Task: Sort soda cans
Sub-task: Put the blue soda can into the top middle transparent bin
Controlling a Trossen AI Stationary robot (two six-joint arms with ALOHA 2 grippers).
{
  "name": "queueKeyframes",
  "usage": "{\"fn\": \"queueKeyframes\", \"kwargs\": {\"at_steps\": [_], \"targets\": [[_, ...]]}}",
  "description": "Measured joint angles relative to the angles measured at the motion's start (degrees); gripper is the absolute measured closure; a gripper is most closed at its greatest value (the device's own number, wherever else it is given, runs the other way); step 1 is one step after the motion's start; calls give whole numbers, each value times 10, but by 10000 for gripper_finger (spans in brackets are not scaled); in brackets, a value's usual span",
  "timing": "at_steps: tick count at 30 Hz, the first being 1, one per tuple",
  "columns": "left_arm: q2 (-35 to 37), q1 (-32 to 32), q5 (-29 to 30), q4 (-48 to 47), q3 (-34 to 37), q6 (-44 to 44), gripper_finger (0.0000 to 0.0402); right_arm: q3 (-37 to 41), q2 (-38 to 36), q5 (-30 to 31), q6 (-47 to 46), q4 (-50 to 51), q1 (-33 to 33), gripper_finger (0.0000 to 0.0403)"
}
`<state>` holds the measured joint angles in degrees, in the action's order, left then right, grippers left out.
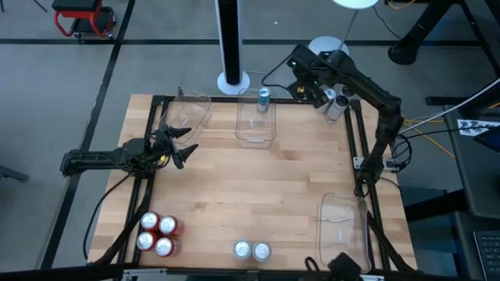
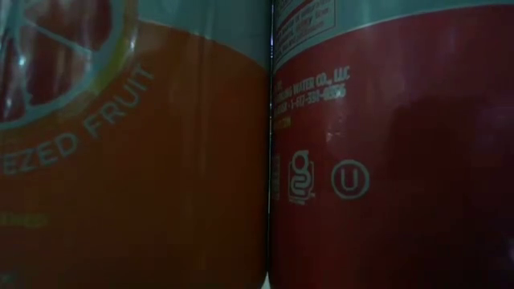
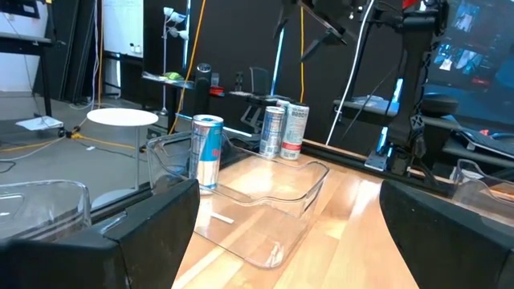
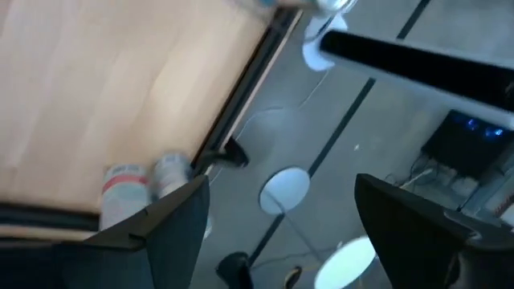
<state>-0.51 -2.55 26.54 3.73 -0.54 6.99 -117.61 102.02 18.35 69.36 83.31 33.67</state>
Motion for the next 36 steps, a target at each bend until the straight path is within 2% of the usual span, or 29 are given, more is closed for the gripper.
{"fn": "queueKeyframes", "kwargs": {"at_steps": [8, 14, 25, 31, 36], "targets": [[0, 0, -2, 0, 0, 4, 27, 165, -88, 2, -41, -92, 73, 94], [0, 0, -2, 0, 0, 5, 27, 231, -96, -3, -108, -130, 145, 94], [0, 0, -2, 0, 0, 1, 27, 269, -82, 41, -114, -183, 169, 94], [0, 0, -2, 0, 0, 1, 27, 269, -60, -17, -154, -176, 203, 94], [0, 0, -2, 0, 0, 1, 27, 269, -44, -31, -176, -169, 224, 94]]}}
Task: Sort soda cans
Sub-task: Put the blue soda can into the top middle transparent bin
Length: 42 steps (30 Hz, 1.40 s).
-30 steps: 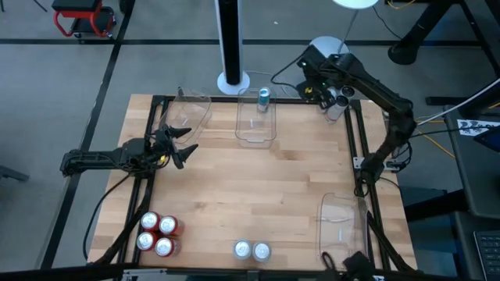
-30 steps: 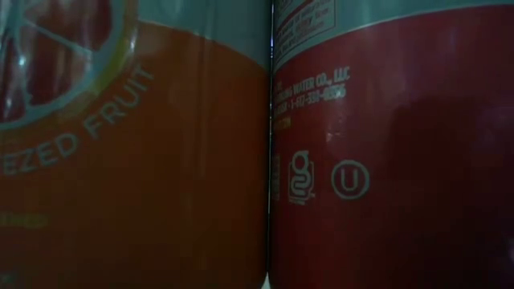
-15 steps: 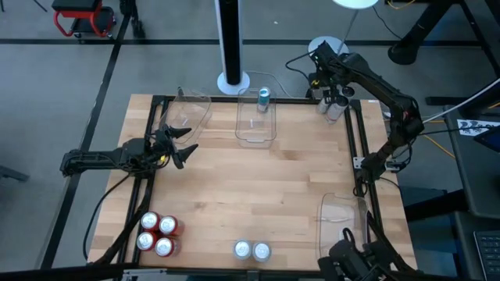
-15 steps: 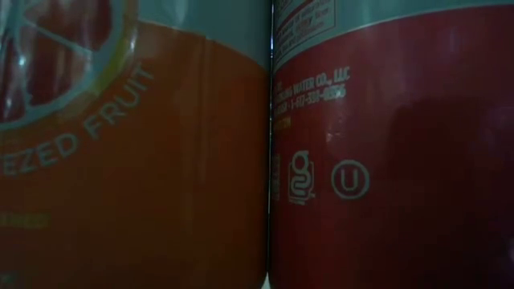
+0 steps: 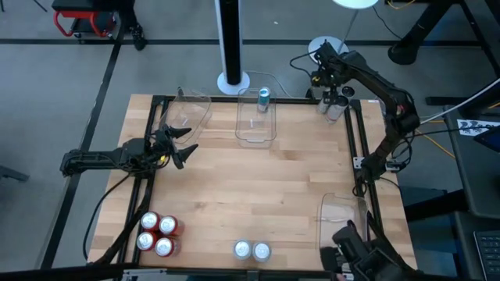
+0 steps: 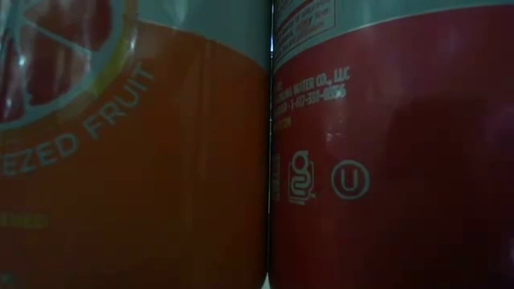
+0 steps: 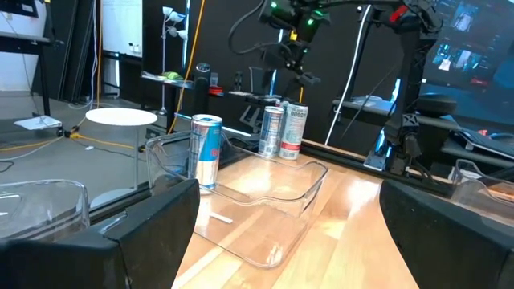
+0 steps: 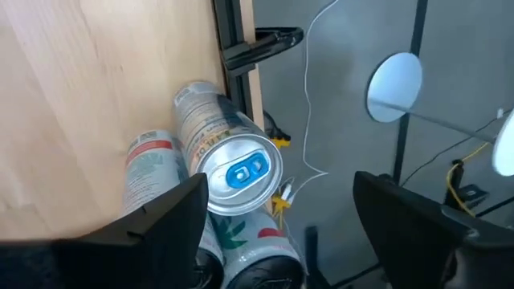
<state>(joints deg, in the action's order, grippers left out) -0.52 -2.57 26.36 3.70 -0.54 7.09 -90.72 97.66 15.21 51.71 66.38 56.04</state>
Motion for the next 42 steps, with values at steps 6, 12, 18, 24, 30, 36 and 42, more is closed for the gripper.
{"fn": "queueKeyframes", "kwargs": {"at_steps": [6, 12, 18, 24, 30, 36, 42], "targets": [[0, 0, 0, 0, 0, 0, 27, 0, 12, -54, -22, 10, 8, 94], [0, 0, 0, 0, 0, 0, 27, 0, 23, -52, -22, 15, 11, 94], [0, 0, 0, 0, 0, 0, 27, 0, 23, -41, 46, -9, 10, 94], [0, 0, 0, 0, 0, -2, 27, 0, 23, -44, 40, -7, 12, 88], [0, 0, 0, 0, 0, -2, 27, 0, 23, -46, 20, -1, 14, 21], [0, 0, 0, 0, 0, -2, 27, 0, 23, -41, -4, -4, 14, 31], [0, 0, 0, 0, 0, -2, 27, 0, 23, -35, 19, 4, 9, 51]]}}
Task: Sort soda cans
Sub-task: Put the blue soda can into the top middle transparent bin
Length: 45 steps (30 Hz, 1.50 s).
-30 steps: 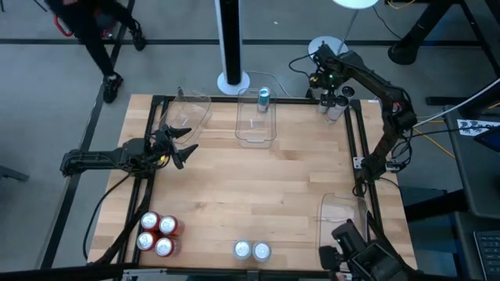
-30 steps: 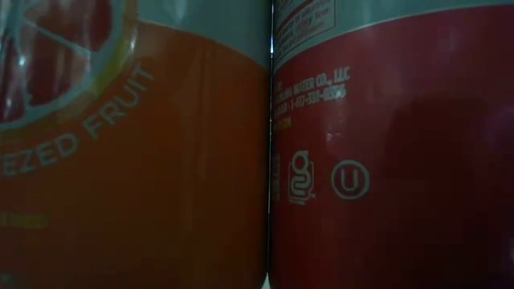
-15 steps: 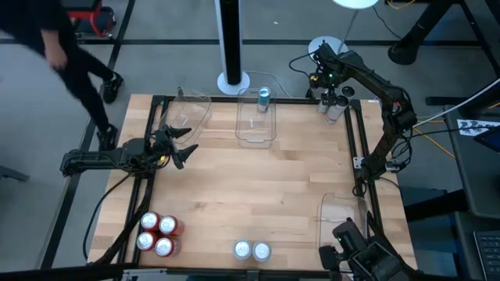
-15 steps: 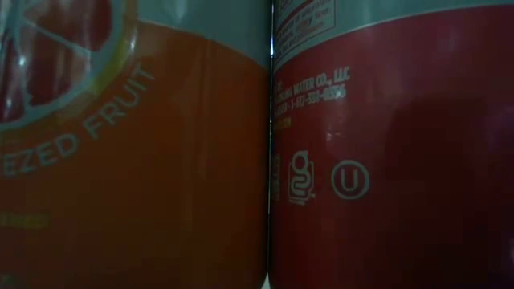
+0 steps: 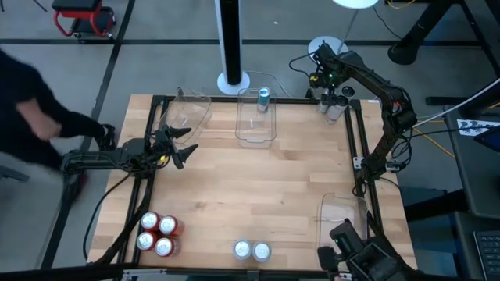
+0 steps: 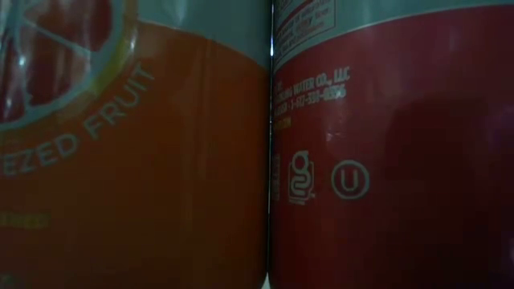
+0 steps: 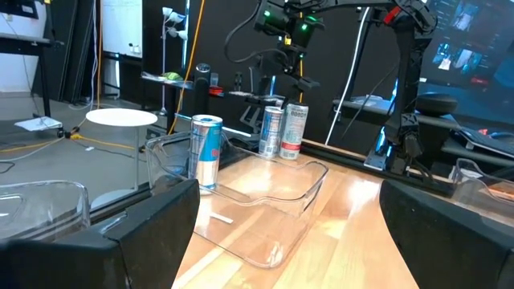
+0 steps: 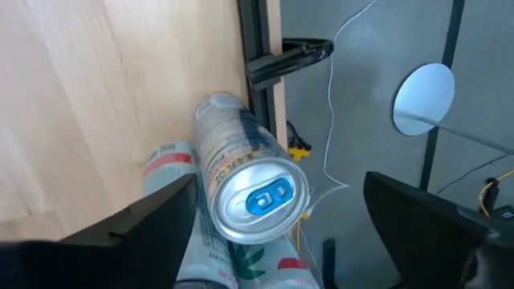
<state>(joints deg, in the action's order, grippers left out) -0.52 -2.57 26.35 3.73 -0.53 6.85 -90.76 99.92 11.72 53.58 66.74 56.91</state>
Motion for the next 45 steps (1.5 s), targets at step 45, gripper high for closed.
{"fn": "queueKeyframes", "kwargs": {"at_steps": [45], "targets": [[0, 0, 0, 0, 0, 2, 27, 99, 5, -20, -67, -86, 46, 54]]}}
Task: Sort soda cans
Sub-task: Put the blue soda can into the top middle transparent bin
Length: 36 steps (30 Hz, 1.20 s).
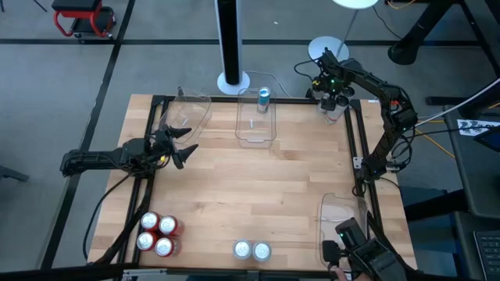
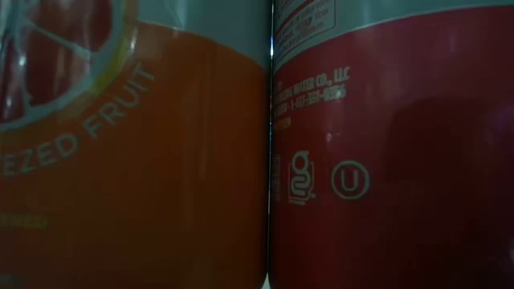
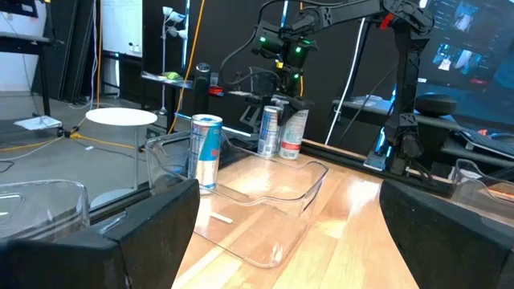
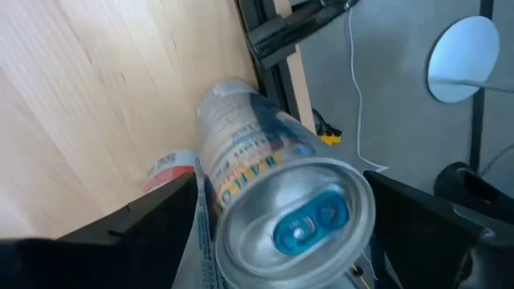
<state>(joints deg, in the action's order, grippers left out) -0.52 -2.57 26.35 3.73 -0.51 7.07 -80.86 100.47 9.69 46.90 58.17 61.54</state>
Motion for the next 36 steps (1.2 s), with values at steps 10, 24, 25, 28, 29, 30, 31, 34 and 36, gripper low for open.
{"fn": "queueKeyframes", "kwargs": {"at_steps": [10, 24, 25, 28, 29, 30, 31, 34, 36], "targets": [[0, 0, 0, 0, 0, 0, 27, 0, 0, -13, 14, -9, 0, 56], [0, 0, 0, 1, 0, 0, 27, -1, -1, -22, 23, -15, 0, 155], [0, 0, 0, 1, 0, 0, 27, -1, -1, -22, 26, -15, 0, 155], [0, 0, 0, 1, 0, 0, 27, -1, -1, -22, 30, -16, 0, 150], [0, 0, 0, 1, 0, -1, 27, -1, -1, -22, 32, -16, 0, 150], [0, 0, 0, 1, 0, -2, 27, -1, -1, -22, 35, -16, 0, 150], [0, 0, 0, 1, 0, -2, 27, -1, -1, -22, 40, -16, 0, 152], [0, 0, 0, 1, 0, -2, 27, -1, -1, -22, 49, -16, -1, 159], [0, 0, 0, 1, 0, -2, 27, -1, -1, -22, 56, -16, -1, 159]]}}
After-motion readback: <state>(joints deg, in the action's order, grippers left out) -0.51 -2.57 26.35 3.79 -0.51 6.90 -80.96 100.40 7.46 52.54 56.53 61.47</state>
